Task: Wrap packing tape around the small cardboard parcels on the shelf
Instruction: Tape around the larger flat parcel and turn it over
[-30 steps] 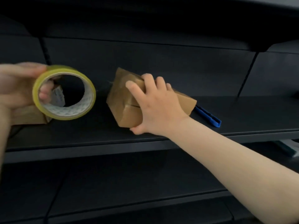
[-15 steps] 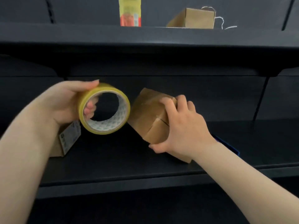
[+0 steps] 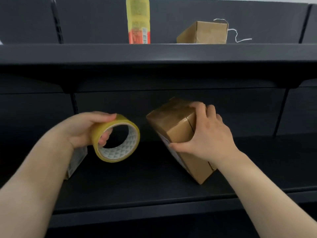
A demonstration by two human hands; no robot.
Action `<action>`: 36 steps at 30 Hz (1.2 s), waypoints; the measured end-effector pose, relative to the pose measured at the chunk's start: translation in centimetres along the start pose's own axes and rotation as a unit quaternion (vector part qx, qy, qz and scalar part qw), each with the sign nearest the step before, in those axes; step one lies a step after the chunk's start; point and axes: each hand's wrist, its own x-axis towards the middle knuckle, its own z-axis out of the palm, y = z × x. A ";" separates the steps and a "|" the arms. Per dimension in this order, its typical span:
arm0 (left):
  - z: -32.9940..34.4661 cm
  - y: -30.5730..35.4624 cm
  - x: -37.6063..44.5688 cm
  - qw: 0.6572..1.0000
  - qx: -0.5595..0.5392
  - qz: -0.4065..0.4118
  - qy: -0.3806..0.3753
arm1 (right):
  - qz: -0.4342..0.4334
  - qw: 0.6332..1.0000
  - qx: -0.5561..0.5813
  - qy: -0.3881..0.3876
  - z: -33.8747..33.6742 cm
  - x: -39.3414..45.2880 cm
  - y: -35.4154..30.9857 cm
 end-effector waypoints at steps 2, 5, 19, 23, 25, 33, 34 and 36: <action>0.2 0.5 0.7 0.998 0.035 -0.031 0.034 | 0.010 1.000 0.027 0.002 -0.1 0.2 0.7; 0.4 0.2 1.9 0.991 0.093 -0.081 0.043 | 0.043 0.997 0.067 0.002 -0.2 0.5 2.1; 7.7 -2.8 8.8 0.983 0.110 -0.127 0.075 | 0.093 0.987 -0.107 -0.073 -3.2 2.1 4.5; 8.8 -3.0 9.5 0.983 0.119 -0.127 0.051 | 0.099 0.964 -0.141 -0.204 -6.4 5.0 2.9; 8.9 -3.0 9.6 0.983 0.125 -0.125 0.050 | 0.080 0.958 -0.164 -0.222 -6.3 7.1 1.8; 8.6 -3.9 9.2 0.987 0.090 -0.115 0.061 | -0.121 0.925 0.058 -0.356 -3.2 9.2 1.7; 8.6 -4.1 9.1 0.989 0.078 -0.110 0.065 | -0.102 0.930 0.059 -0.347 -3.2 9.3 2.0; 8.5 -4.5 8.7 0.990 0.057 -0.102 0.074 | -0.043 0.939 0.040 -0.339 -3.0 9.8 2.7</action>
